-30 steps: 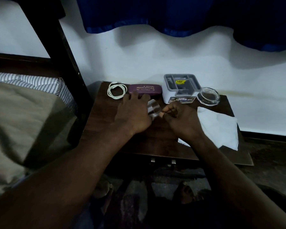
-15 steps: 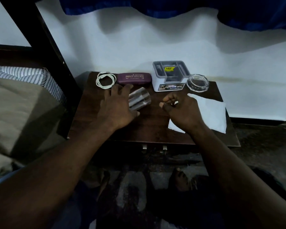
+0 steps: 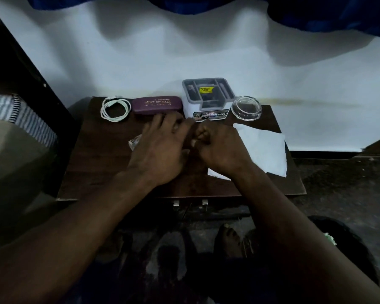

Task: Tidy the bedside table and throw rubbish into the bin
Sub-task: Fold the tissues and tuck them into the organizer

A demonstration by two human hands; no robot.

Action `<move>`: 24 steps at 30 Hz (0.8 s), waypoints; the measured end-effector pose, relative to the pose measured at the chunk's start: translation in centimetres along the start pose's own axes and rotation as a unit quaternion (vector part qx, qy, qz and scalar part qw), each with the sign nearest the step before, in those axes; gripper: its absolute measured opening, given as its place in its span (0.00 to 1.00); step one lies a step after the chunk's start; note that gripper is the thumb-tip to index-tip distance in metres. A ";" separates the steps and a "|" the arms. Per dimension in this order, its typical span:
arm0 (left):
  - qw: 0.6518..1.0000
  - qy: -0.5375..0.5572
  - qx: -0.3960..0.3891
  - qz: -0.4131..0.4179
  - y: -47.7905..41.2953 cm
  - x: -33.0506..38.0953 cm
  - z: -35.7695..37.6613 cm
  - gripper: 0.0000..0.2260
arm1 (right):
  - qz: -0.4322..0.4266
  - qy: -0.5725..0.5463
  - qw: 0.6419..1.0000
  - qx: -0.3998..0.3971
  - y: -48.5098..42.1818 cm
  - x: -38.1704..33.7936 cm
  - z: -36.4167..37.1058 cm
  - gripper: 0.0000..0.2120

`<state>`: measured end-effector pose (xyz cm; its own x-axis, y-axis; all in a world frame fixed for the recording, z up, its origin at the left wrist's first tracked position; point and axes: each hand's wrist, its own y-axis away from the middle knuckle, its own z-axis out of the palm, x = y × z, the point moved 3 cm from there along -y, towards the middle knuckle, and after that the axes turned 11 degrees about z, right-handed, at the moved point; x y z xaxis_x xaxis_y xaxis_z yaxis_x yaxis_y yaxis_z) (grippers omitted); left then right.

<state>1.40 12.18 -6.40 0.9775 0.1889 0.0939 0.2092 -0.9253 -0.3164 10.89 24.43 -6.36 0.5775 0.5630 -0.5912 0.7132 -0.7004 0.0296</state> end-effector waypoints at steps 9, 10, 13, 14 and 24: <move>0.983 0.165 -0.071 -0.042 -3.5 1.9 4.1 0.22 | 0.115 0.014 0.992 -0.055 -1.1 5.4 -2.5 0.07; 0.979 0.177 -0.083 -0.053 -3.9 2.2 4.6 0.22 | 0.128 0.012 0.990 -0.059 -1.1 6.1 -2.7 0.07; 0.966 0.209 -0.119 -0.094 -5.2 2.9 6.1 0.22 | 0.157 0.024 0.985 -0.070 -1.4 7.8 -3.8 0.07; 0.962 0.218 -0.125 -0.106 -5.5 3.1 6.5 0.21 | 0.164 0.030 0.983 -0.071 -1.6 8.4 -4.2 0.07; 0.961 0.188 -0.142 -0.144 -6.2 3.7 8.5 0.19 | 0.228 0.094 0.965 -0.086 -1.7 12.1 -6.0 0.10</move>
<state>3.91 21.42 -12.12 0.7902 0.3672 0.4906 0.4011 -0.9152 0.0391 18.98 35.07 -8.75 0.8975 0.2944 -0.3285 0.4138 -0.8198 0.3959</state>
